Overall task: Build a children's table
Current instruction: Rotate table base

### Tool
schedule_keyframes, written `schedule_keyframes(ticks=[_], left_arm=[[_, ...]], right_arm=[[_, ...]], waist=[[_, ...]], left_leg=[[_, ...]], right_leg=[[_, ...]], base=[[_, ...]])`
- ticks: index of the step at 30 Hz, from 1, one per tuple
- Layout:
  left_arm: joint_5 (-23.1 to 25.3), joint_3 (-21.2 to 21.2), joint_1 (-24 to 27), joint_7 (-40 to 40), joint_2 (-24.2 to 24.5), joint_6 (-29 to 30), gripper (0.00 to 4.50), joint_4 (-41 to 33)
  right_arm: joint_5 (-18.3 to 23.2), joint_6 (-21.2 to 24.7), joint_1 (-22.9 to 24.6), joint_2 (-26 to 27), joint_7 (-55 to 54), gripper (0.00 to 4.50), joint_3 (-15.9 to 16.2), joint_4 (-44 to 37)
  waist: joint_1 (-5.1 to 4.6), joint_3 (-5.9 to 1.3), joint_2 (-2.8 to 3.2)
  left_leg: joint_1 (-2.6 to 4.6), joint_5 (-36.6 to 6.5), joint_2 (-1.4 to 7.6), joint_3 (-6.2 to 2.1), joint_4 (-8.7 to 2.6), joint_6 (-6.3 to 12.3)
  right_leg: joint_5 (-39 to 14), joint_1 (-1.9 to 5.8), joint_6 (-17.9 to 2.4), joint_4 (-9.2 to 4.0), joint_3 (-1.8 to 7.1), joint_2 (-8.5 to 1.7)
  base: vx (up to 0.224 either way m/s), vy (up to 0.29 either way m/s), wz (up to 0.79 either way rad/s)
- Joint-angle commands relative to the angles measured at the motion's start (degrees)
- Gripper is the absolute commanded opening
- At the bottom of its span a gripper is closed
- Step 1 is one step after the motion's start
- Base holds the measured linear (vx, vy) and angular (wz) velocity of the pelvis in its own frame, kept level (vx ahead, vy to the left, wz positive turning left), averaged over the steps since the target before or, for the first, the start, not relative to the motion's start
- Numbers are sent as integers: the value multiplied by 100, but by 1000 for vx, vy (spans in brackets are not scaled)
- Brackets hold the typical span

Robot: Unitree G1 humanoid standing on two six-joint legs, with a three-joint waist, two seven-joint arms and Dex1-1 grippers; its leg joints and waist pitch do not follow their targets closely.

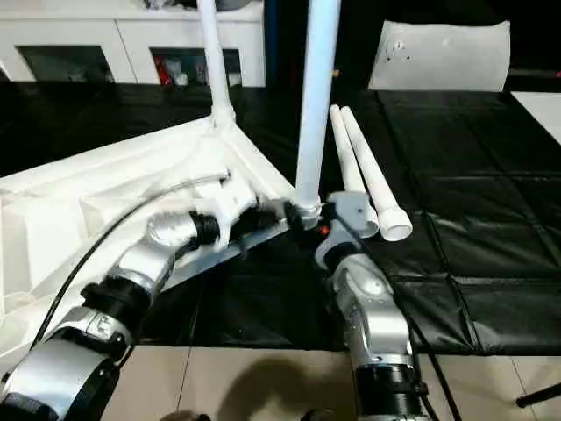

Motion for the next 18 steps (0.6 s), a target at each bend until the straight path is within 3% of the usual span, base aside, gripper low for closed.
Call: schedule_keyframes(ticks=[1, 6, 7, 9, 10, 12, 13, 14, 16, 17, 18], left_arm=[[-205, 198, 150, 24, 83, 70, 91, -260], [-18, 453, 402, 419, 626, 581, 91, -745], [96, 545, 485, 599, 831, 716, 91, -902], [604, 765, 770, 1033, 1502, 1088, 91, -1460], [720, 879, 875, 1123, 1698, 1258, 91, -1657], [774, 1011, 978, 1195, 1854, 1470, 91, -1854], [774, 1011, 978, 1195, 1854, 1470, 91, -1854], [1066, 1333, 1265, 1378, 2334, 2081, 91, -2274], [1401, 1416, 1454, 1488, 2708, 2425, 91, -2431], [1566, 1409, 1579, 1541, 2937, 2649, 91, -2526], [1583, 1410, 1598, 1547, 2969, 2683, 91, -2534]], right_arm=[[-1, 352, 117, -68, -82, 447, -43, -284], [-252, 803, 374, -429, 262, 447, 385, -570], [-268, 931, 468, -537, 381, 447, 570, -684], [-288, 1159, 593, -722, 681, 447, 959, -803], [-281, 1235, 606, -749, 745, 447, 1041, -800], [-274, 1305, 606, -757, 761, 447, 1089, -792], [-274, 1305, 606, -757, 761, 447, 1089, -792], [-328, 1384, 538, -747, 771, 447, 1201, -631], [-388, 1387, 457, -737, 799, 447, 1293, -496], [-390, 1424, 402, -709, 817, 447, 1325, -436], [-390, 1427, 392, -704, 821, 447, 1331, -426]], waist=[[3, -399, 0], [-67, -389, 30], [-77, -378, 65], [-103, -382, 61], [-154, -362, 97], [-152, -356, 107], [-147, -349, 122], [-127, -338, 91], [-134, -338, 55], [-151, -339, 97], [-151, -339, 97]], left_leg=[[14, -816, 55, 13, -334, 341], [-1, -948, 27, 8, -335, 238], [6, -1021, 46, -5, -346, 202], [0, -1120, 54, -28, -357, 158], [-33, -1070, 44, -34, -370, 152], [69, -1264, 55, -4, -346, 112], [59, -1268, 64, -12, -352, 100], [59, -1289, 80, -17, -370, 73], [41, -1290, 75, -30, -387, 55], [65, -1348, 64, -33, -382, 20], [65, -1348, 64, -33, -382, 20]], right_leg=[[-904, 412, -1104, -349, 217, -294], [-1239, 413, -865, -389, 207, -267], [-1328, 412, -834, -392, 200, -262], [-1467, 422, -752, -379, 191, -260], [-1476, 414, -694, -383, 188, -250], [-1695, 320, -780, -423, 205, -240], [-1680, 327, -820, -410, 212, -248], [-1613, 328, -868, -390, 218, -247], [-1578, 336, -862, -350, 211, -242], [-1657, 318, -808, -353, 220, -241], [-1657, 318, -808, -353, 220, -241]], base=[[0, 0, 0], [0, 0, 0], [0, 0, 0], [0, 0, 0], [0, 0, 0], [0, 0, 0], [0, 0, 0], [0, 0, 0], [0, 0, 0], [0, 0, 0], [0, 0, 0]])
